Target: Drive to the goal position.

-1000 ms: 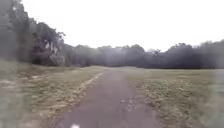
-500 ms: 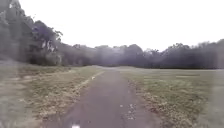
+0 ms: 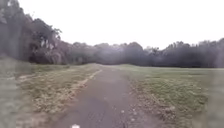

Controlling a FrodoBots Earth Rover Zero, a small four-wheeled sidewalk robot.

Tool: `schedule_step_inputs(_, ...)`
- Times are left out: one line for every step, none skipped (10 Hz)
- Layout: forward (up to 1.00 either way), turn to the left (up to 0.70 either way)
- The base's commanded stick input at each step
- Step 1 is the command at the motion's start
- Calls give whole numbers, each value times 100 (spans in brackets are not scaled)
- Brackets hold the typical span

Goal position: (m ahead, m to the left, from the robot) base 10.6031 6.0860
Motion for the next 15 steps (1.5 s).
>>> schedule_step_inputs(45,0)
schedule_step_inputs(45,0)
schedule_step_inputs(45,0)
schedule_step_inputs(45,0)
schedule_step_inputs(45,0)
schedule_step_inputs(45,0)
schedule_step_inputs(45,0)
schedule_step_inputs(45,0)
schedule_step_inputs(45,0)
schedule_step_inputs(45,0)
schedule_step_inputs(45,0)
schedule_step_inputs(45,0)
schedule_step_inputs(45,0)
schedule_step_inputs(45,0)
schedule_step_inputs(45,0)
